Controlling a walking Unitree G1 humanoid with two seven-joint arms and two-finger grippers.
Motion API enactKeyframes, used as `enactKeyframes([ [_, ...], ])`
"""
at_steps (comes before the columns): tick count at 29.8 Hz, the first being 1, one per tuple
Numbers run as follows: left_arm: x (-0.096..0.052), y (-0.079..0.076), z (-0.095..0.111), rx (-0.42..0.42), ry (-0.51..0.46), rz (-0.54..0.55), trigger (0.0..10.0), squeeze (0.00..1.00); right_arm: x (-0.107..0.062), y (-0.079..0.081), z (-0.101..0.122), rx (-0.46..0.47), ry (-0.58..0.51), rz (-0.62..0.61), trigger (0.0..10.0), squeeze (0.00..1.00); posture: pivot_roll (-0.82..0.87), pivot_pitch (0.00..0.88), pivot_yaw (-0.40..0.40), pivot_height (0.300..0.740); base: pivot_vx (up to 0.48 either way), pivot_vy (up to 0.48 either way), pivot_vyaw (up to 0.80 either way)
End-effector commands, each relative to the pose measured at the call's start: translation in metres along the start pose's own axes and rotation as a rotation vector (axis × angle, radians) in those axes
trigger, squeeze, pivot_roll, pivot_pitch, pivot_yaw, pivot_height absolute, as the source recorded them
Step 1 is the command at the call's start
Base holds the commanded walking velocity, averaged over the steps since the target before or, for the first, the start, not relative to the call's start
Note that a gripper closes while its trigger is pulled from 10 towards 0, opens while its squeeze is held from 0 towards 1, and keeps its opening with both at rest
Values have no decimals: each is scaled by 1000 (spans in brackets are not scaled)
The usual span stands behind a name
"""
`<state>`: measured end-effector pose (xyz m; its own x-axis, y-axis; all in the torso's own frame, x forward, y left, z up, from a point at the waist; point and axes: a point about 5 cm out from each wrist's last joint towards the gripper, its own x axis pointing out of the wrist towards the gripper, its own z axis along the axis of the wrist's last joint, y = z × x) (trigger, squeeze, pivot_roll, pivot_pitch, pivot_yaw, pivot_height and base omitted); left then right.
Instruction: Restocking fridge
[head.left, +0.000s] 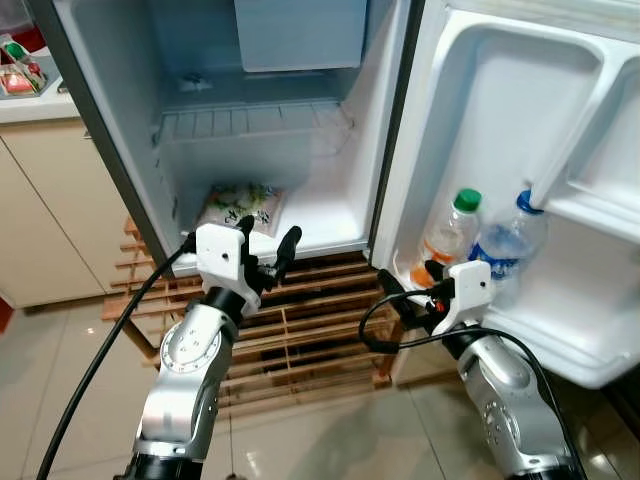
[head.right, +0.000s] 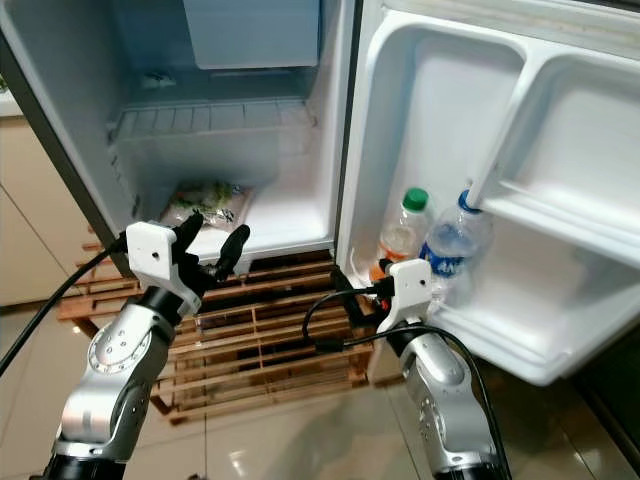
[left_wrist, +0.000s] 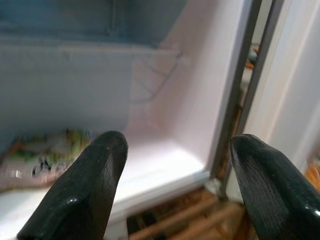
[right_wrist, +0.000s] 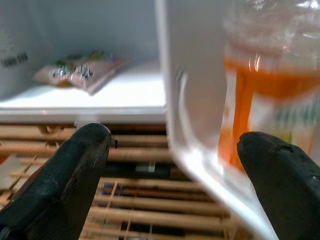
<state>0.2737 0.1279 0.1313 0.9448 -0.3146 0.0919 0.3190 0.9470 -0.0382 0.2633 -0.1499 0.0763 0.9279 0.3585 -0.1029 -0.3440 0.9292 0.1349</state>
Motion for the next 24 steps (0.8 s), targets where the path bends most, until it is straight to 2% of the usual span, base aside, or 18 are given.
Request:
enactKeyframes([
  [1,1,3,1,13,8,10,10000,0,-1,1,-3,-4,18,-3,10000,0,-172,0,-8,740,-405,0,0],
  [7,3,3,1,24,12,10,10000,0,0,2,-5,-1,21,3,10000,0,-166,0,-4,740,-401,-42,0],
  [10,4,3,1,25,13,12,10000,0,1,2,-6,0,22,3,10000,0,-166,0,-4,740,0,0,0],
  [13,7,3,-1,81,30,12,10000,0,3,2,-7,-1,27,3,10000,0,-162,0,-2,740,0,0,0],
  [14,7,3,-2,74,27,10,10000,0,3,2,-7,-1,27,4,10000,0,-161,0,0,740,0,0,0],
  [19,9,4,-6,47,43,17,10000,0,4,4,-8,-11,34,8,10000,4,-163,0,2,740,97,-423,0],
  [24,10,6,-8,47,50,20,10000,0,3,4,-10,-14,38,4,10000,8,-168,0,6,740,253,-405,560],
])
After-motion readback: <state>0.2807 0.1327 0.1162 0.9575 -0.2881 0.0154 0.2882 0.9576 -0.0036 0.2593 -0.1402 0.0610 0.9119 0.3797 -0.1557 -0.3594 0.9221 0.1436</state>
